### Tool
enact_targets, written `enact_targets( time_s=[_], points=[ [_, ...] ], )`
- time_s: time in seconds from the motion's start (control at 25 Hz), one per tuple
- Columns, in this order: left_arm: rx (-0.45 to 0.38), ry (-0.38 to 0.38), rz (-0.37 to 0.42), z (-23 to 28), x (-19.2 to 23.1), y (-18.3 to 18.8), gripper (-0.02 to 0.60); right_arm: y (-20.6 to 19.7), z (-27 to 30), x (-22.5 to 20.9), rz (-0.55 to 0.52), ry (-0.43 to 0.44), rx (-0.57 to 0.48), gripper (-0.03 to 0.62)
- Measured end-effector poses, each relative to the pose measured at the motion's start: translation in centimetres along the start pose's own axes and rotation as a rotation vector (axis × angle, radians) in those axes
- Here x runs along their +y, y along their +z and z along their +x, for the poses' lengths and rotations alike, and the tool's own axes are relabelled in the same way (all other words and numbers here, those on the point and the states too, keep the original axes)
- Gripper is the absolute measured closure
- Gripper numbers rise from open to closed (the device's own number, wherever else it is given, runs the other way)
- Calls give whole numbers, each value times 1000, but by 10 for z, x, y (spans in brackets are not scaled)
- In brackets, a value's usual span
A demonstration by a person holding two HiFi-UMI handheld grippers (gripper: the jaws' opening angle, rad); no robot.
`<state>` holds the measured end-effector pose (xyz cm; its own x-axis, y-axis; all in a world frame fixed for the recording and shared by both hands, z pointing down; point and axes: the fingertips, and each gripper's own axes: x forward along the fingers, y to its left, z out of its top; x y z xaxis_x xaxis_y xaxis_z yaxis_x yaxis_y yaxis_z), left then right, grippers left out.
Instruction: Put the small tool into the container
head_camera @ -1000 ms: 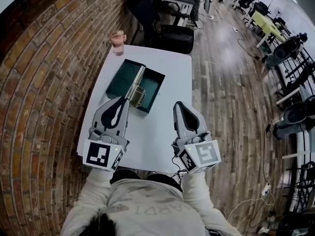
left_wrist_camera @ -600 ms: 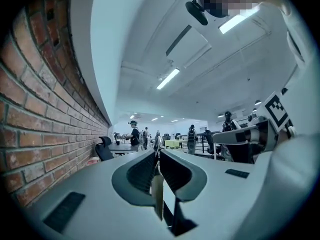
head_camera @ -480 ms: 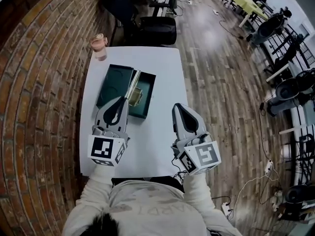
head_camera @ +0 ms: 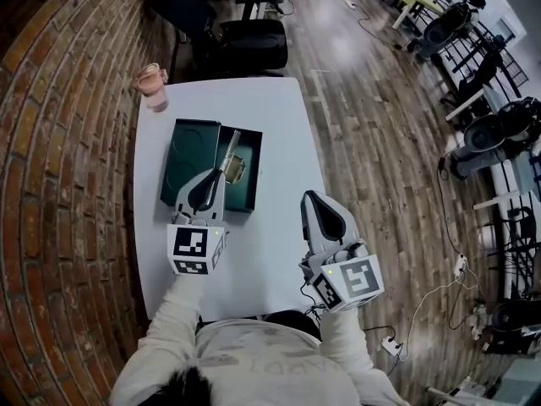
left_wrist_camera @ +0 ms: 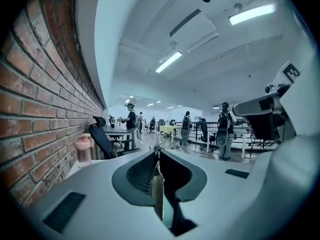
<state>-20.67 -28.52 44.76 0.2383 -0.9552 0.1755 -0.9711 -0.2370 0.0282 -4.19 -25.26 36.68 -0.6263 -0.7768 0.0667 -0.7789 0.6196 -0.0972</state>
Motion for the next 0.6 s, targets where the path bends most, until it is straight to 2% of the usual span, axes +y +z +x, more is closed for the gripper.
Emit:
enact_targets(
  time_s=[0.32,0.6],
  points=[
    [91,0,-17,32,11,-41,549,-14,2,-7,-18,-59,59,583],
    [158,10,-7,55,2,-62,549,-22,-6,-19,-27,-99,92,583]
  ],
)
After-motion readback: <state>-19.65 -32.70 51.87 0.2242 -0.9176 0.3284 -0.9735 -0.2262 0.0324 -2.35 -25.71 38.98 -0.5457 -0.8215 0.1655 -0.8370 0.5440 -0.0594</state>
